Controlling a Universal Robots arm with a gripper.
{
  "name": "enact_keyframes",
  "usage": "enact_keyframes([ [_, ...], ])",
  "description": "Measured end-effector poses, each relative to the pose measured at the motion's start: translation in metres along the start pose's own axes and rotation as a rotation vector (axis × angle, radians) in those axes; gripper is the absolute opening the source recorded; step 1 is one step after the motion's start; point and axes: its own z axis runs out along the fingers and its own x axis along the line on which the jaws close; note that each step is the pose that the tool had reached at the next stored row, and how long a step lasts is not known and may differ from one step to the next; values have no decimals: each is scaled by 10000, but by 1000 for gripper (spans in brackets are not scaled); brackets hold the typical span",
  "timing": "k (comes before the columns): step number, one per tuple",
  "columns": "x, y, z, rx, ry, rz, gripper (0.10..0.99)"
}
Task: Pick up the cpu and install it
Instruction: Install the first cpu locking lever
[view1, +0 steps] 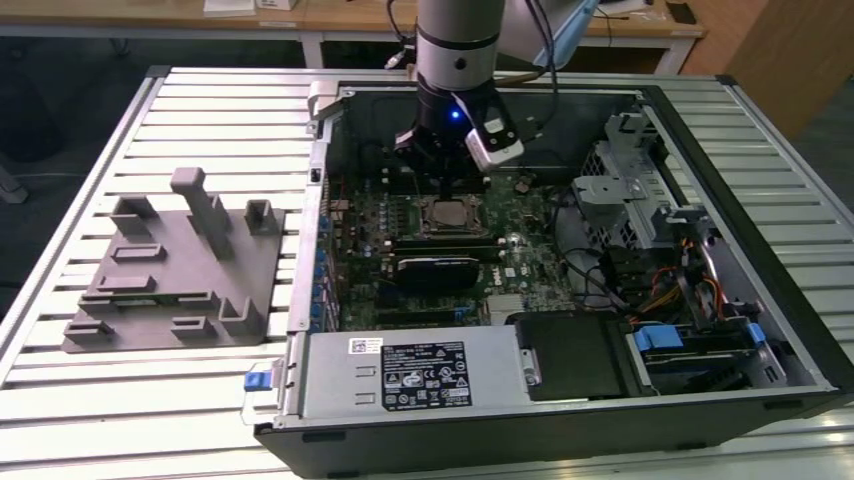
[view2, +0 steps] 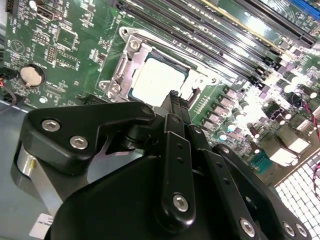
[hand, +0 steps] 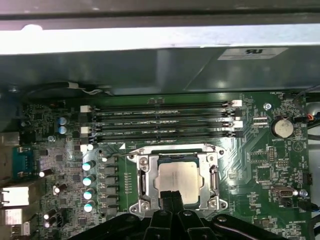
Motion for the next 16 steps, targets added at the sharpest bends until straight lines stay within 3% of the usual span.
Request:
enact_keyframes([
  [9, 140, -8, -4, -3, 0, 0, 106],
  [16, 306, -18, -8, -11, 0, 1, 106],
])
